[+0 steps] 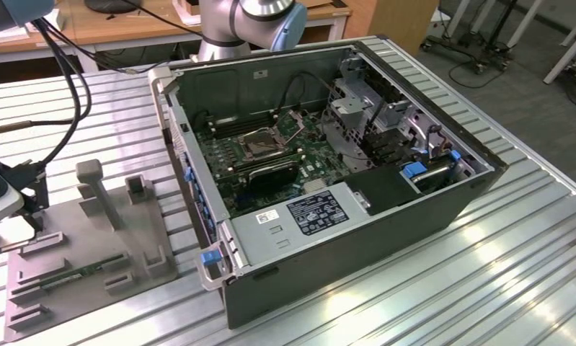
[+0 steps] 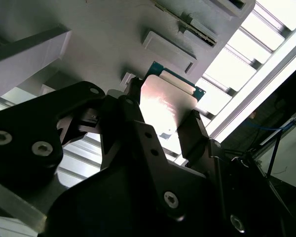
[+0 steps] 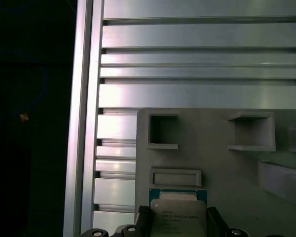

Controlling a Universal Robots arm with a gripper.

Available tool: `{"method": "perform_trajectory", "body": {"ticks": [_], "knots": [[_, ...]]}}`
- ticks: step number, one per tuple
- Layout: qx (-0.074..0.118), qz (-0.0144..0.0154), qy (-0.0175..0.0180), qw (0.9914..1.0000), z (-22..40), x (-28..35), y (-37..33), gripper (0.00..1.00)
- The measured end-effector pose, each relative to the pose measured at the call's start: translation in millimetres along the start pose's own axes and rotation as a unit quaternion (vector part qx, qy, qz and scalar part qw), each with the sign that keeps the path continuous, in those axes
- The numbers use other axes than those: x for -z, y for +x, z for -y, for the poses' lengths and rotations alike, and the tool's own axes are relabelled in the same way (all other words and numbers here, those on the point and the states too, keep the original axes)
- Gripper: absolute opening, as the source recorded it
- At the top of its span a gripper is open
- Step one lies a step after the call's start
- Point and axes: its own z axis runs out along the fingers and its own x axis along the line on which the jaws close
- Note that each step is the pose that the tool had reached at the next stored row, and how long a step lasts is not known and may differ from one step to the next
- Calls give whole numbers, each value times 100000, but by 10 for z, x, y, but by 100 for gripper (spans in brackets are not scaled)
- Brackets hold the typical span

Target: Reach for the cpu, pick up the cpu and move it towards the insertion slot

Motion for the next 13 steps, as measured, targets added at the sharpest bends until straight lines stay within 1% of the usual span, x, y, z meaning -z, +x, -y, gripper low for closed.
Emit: {"method": "perform_trajectory", "body": {"ticks": [6,13], "knots": [[2,0,3,100000,-1,18,0,54],[-2,1,-1,100000,-1,21,0,54]]}}
